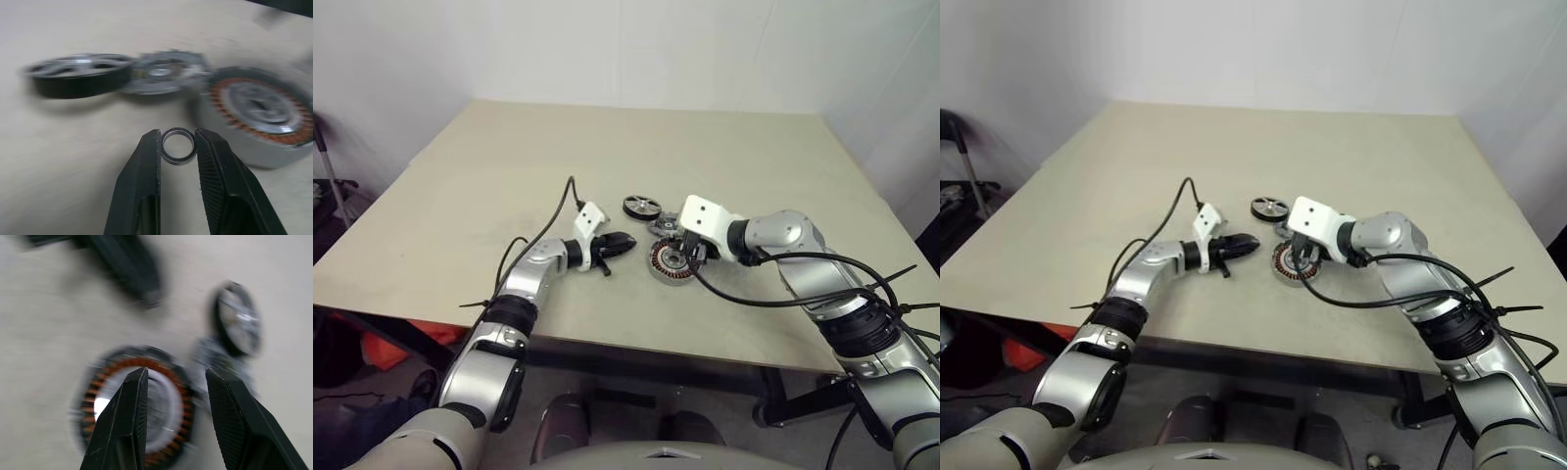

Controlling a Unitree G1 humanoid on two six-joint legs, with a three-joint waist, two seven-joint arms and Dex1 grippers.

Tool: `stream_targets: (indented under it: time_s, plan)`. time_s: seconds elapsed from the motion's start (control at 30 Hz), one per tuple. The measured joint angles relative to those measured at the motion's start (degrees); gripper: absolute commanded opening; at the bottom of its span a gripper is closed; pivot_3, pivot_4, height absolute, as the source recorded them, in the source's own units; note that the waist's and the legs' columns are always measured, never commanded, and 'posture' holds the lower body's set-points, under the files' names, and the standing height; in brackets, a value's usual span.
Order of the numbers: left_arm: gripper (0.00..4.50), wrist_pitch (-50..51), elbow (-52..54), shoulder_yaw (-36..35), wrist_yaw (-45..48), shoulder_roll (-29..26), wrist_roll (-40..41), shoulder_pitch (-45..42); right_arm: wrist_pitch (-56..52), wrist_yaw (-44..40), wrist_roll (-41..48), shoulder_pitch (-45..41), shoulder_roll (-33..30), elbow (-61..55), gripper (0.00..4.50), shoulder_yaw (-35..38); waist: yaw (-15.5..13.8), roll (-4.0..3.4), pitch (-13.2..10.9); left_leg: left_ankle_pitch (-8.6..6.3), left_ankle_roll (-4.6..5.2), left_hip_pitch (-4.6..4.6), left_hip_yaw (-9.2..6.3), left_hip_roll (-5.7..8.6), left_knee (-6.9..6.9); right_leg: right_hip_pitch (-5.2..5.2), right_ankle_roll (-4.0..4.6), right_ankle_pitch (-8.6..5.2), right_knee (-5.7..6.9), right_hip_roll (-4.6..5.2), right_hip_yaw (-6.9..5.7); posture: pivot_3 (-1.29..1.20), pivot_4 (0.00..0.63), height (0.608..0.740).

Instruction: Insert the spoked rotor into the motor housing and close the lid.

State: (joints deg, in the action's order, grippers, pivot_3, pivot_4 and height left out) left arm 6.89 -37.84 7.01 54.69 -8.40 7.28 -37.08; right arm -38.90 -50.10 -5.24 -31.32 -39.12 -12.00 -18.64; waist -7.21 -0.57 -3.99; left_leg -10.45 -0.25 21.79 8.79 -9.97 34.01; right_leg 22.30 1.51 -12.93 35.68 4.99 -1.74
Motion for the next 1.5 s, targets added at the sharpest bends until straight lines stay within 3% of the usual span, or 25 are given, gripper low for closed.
stream_targets:
  time_s: [0.17,0.43,0.7,1.0,1.03,1.17,1.5]
  plan:
    - [0.68,0.0,-1.7,2.4,3.2,1.3,-0.1,-2.8,-1.9,6.7,-2.6,6.8,-0.6,1.8,1.87,1.9,-0.1,0.00,0.0,0.02,-0.03,0.05,0.00,0.04,-0.05,0.02,0.00,0.00,-0.08,0.00,0.00,0.00,0.000,0.740]
    - [0.68,-2.0,-9.5,3.6,3.8,5.5,-1.3,-8.7,-8.5,11.1,-2.6,20.8,-3.8,-7.0,1.87,10.9,-1.1,0.01,0.0,-0.04,0.07,-0.10,0.06,0.12,-0.08,-0.17,-0.11,0.04,-0.33,0.05,0.09,0.00,0.000,0.740]
    - [0.68,-4.2,-13.4,5.0,6.0,7.6,-2.9,-10.5,-12.8,12.0,-1.6,27.3,-4.3,-16.9,1.87,13.8,-1.5,0.00,0.0,0.05,-0.05,-0.38,0.08,0.15,-0.74,-0.22,-0.12,0.03,-0.48,0.04,0.07,0.00,0.000,0.740]
    - [0.68,-5.2,-14.7,5.0,7.7,7.4,-4.0,-11.1,-14.3,13.2,-0.4,28.3,-4.2,-18.8,1.87,13.9,-1.4,-0.01,0.0,0.03,-0.02,-0.36,0.09,0.16,-0.75,-0.23,-0.11,0.03,-0.56,0.04,0.07,0.00,0.000,0.740]
    - [1.42,-5.3,-14.7,5.0,7.7,7.4,-4.1,-11.1,-14.3,13.3,-0.3,28.3,-4.2,-18.9,1.87,13.8,-1.4,-0.01,0.0,0.03,-0.02,-0.36,0.09,0.16,-0.75,-0.24,-0.11,0.04,-0.56,0.04,0.07,0.00,0.000,0.740]
    - [2.69,-5.6,-14.8,5.0,7.3,7.5,-4.4,-11.1,-14.4,13.8,0.1,28.2,-4.2,-19.3,1.87,13.8,-1.4,-0.01,0.0,0.03,-0.02,-0.38,0.09,0.16,-0.75,-0.26,-0.11,0.04,-0.55,0.04,0.07,0.00,0.000,0.740]
    - [2.69,-3.4,-12.0,0.6,3.9,5.6,-1.9,-11.1,-14.3,15.4,0.7,21.9,-4.1,-20.3,1.87,14.0,-1.3,-0.03,0.0,0.06,-0.07,-0.53,0.09,0.15,-0.75,-0.33,-0.10,0.04,-0.43,0.04,0.07,0.00,0.000,0.740]
